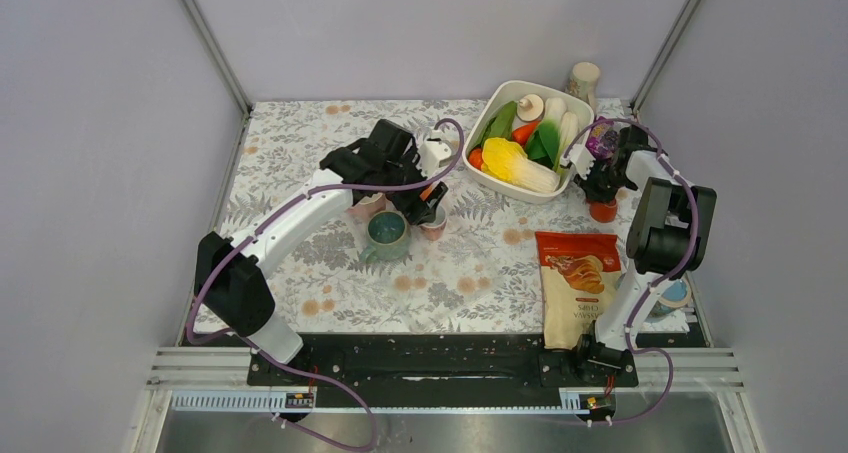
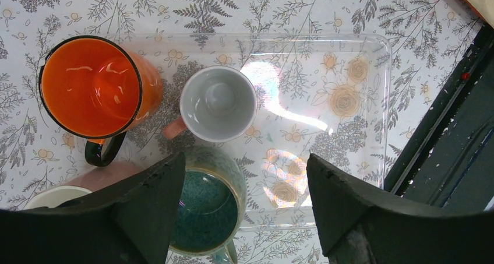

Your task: Turn the mug right side up

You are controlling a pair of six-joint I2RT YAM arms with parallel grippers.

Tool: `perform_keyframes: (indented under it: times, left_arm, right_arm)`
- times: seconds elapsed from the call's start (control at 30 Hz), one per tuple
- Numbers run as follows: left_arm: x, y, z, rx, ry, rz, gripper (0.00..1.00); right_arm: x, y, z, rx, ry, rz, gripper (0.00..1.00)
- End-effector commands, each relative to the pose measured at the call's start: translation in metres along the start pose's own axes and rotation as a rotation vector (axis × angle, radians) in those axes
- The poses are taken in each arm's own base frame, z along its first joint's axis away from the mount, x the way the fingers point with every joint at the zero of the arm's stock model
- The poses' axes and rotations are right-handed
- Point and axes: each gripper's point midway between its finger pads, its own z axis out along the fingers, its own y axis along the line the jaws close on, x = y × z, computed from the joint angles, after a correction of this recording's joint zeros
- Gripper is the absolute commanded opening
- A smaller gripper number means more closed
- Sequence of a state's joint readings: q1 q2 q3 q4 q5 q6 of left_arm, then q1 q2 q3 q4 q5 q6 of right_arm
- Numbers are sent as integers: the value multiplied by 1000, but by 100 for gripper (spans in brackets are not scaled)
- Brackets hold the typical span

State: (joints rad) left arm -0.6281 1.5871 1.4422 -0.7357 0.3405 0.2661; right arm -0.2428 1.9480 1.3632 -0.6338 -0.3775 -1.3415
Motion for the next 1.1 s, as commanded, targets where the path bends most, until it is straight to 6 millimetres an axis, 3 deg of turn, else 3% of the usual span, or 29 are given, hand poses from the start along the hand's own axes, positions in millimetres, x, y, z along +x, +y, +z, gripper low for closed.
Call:
perform_keyframes:
  times: [0.0, 0.17, 0.4, 0.7, 0.97, 1.07]
  left_arm:
    - [-22, 1, -10, 2, -71, 26, 79]
    - [-18, 1, -12, 2, -68, 19, 79]
    - [-18, 0, -12, 23, -74, 0, 79]
    - [-27, -5, -2, 81, -84, -39, 79]
    - [-24, -9, 7, 116, -67, -71, 79]
    - [-23, -13, 11, 143, -63, -86, 79]
  right_arm:
    - [-5, 9, -16, -21, 13, -29, 0]
    - [-19, 14, -36, 10, -25, -75, 0]
    - [-44, 38, -64, 22, -105, -143, 0]
    - [-94, 73, -80, -36, -188, -170, 0]
    - [-144, 99, -97, -101, -341, -135, 0]
    - [-159, 99, -102, -77, -367, -110, 0]
